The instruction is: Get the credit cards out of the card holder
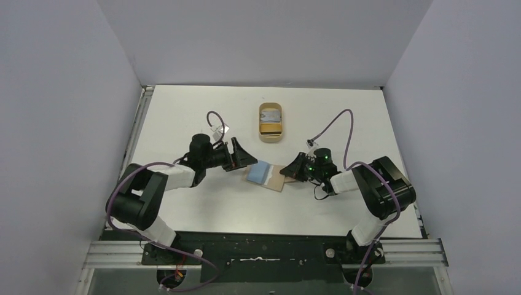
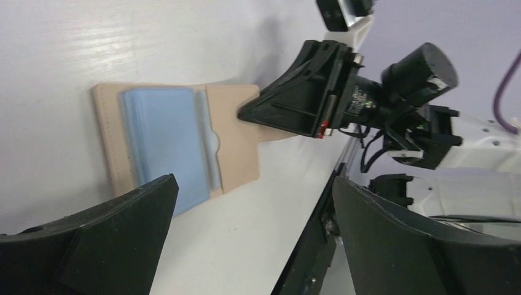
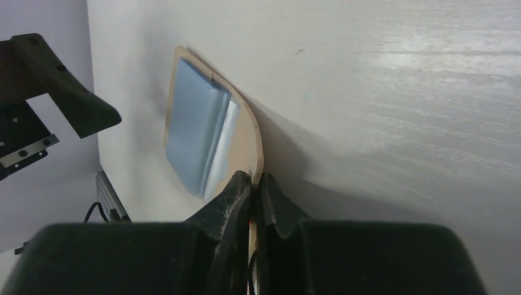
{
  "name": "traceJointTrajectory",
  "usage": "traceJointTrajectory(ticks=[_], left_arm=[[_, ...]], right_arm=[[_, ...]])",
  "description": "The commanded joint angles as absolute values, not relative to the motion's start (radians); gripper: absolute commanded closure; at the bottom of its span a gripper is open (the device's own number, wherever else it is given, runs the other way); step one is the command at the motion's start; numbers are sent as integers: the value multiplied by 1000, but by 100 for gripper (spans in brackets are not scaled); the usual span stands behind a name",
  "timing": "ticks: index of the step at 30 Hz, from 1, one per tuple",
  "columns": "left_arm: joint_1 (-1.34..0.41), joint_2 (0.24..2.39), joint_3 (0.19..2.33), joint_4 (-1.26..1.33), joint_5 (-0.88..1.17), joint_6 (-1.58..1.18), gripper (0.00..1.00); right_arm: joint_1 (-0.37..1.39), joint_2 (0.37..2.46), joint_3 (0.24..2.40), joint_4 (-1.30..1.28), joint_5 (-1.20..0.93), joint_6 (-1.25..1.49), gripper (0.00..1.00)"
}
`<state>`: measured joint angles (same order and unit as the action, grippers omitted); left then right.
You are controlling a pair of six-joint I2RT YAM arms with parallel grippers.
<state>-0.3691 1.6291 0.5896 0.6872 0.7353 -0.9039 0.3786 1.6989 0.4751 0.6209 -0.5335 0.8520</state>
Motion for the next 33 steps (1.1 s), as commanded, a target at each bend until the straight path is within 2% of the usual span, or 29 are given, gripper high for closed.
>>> traceJointTrajectory(ticks=[1, 9, 15, 21, 28, 30, 33], left_arm=[[-373, 1545, 685, 296, 599, -673, 3], [-347, 1639, 673, 334, 554, -758, 3], [-357, 1682, 663, 345, 504, -784, 3], [-366, 1738, 641, 421, 490, -836, 3], [-379, 1776, 601, 564, 531, -932, 8], [-383, 1777, 593, 597, 552, -956, 10], [-385, 1762, 572, 634, 564, -992, 21]], right_arm=[[356, 1726, 472, 784, -616, 855, 100], [315, 1872, 457, 1130, -753, 1027, 100], [304, 2026, 465, 1488, -823, 1220, 100], [304, 2038, 477, 1480, -831, 1222, 100], [304, 2025, 486, 1424, -831, 1197, 100], [305, 2026, 489, 1418, -831, 1194, 100], [304, 2029, 493, 1414, -831, 1192, 100]])
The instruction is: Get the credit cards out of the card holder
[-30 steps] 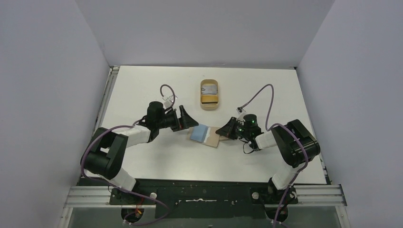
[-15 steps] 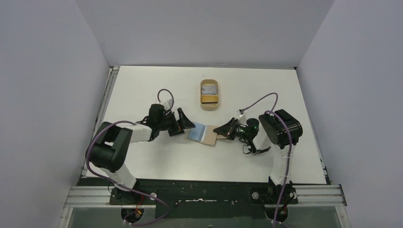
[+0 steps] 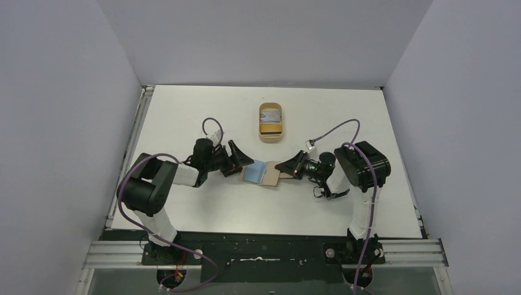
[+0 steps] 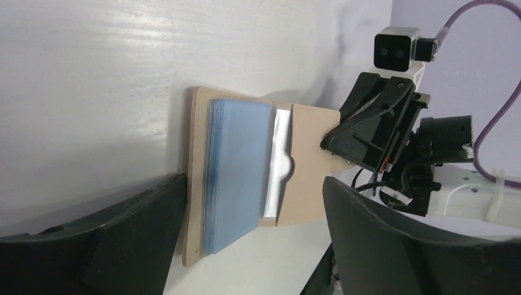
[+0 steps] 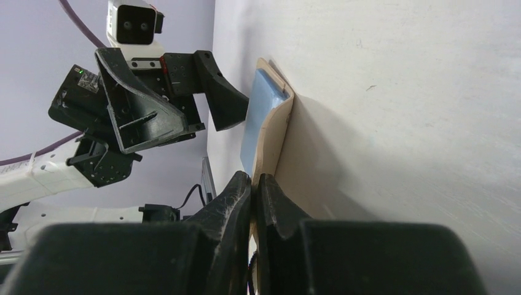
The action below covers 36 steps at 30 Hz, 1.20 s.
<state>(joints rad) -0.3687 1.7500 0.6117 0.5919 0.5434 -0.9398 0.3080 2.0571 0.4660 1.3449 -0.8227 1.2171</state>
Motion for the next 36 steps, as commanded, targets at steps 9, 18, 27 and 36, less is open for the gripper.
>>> traceJointTrajectory(ticks=[9, 18, 27, 36], left_arm=[[-385, 1740, 546, 638, 564, -1011, 73], [-381, 1710, 532, 616, 543, -1008, 73], [-366, 1688, 501, 647, 518, -1035, 71], [-344, 1674, 465, 687, 486, -1065, 72]], right_arm=[[304, 2026, 497, 1405, -837, 1187, 100], [304, 2022, 494, 1400, -846, 1183, 100], [305, 2039, 497, 1416, -854, 1189, 100], [305, 2053, 495, 1443, -863, 1200, 100]])
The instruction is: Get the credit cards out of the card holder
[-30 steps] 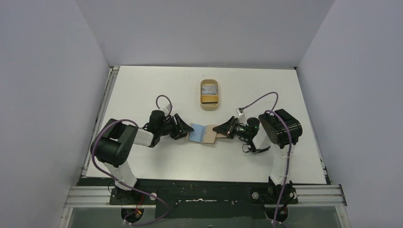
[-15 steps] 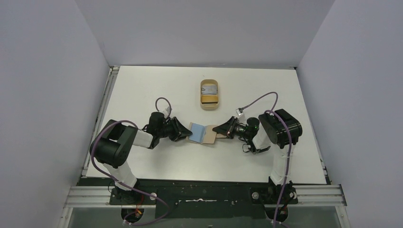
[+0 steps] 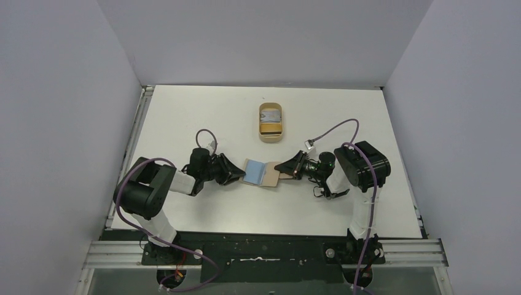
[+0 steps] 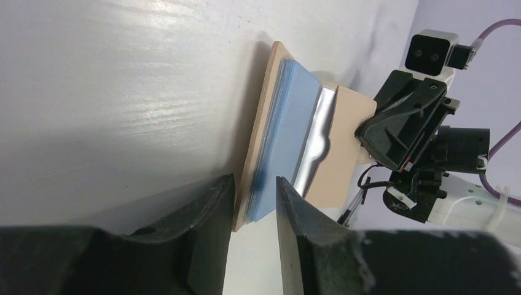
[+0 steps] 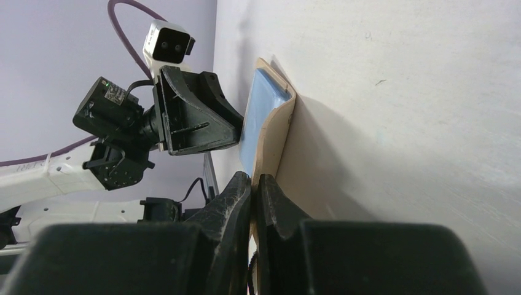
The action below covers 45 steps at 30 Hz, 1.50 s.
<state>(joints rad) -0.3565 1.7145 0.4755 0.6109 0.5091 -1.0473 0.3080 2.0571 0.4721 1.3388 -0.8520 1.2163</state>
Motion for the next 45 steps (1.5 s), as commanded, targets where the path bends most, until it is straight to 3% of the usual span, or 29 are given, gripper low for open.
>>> traceJointTrajectory(ticks=[1, 15, 19, 23, 30, 35, 40, 45], left_arm=[[-342, 1675, 464, 690, 484, -1068, 71], [-336, 1674, 454, 723, 486, -1086, 80], [-337, 1671, 453, 731, 494, -1089, 87], [-337, 1665, 453, 733, 501, -1086, 100], [-337, 1613, 436, 730, 511, -1079, 100], [-356, 1481, 469, 499, 443, -972, 100], [-430, 1319, 551, 182, 281, -822, 100], [-503, 1219, 630, -50, 149, -726, 100]], right_arm=[[305, 2056, 497, 1446, -864, 1203, 100], [304, 2090, 501, 1493, -872, 1229, 100], [305, 2091, 503, 1493, -872, 1230, 100], [306, 2093, 503, 1494, -873, 1230, 100], [306, 2092, 513, 1453, -879, 1217, 98], [308, 2019, 525, 1271, -866, 1123, 44], [349, 1814, 574, 912, -777, 931, 36], [569, 1537, 799, 129, -322, 536, 28]])
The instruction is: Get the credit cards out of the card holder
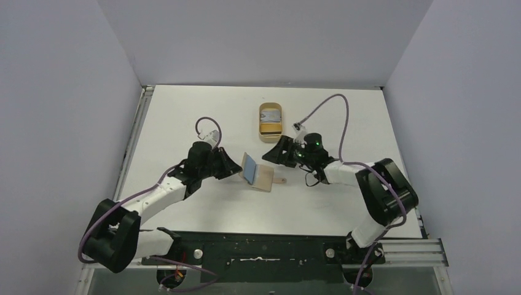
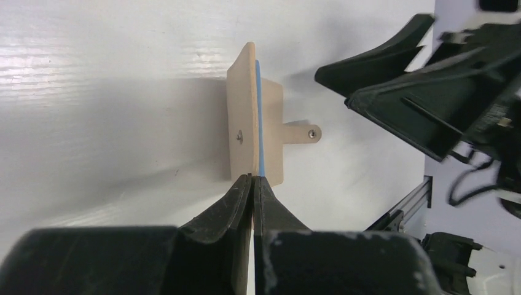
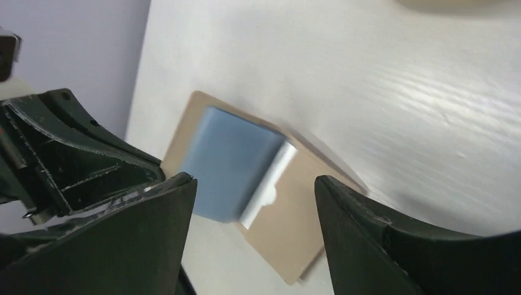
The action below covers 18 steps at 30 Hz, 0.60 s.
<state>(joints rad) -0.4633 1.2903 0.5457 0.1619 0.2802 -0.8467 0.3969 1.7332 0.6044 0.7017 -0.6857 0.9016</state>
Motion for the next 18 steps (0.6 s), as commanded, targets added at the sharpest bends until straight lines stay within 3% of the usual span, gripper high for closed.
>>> traceJointTrajectory(ticks=[1, 18], left_arm=[[-509, 1213, 634, -64, 140, -720, 100], [-523, 1243, 577, -27, 125, -744, 100]], right_arm=[[604, 1525, 840, 75, -278, 507, 27], [762, 1715, 1041, -47, -224, 482, 36]])
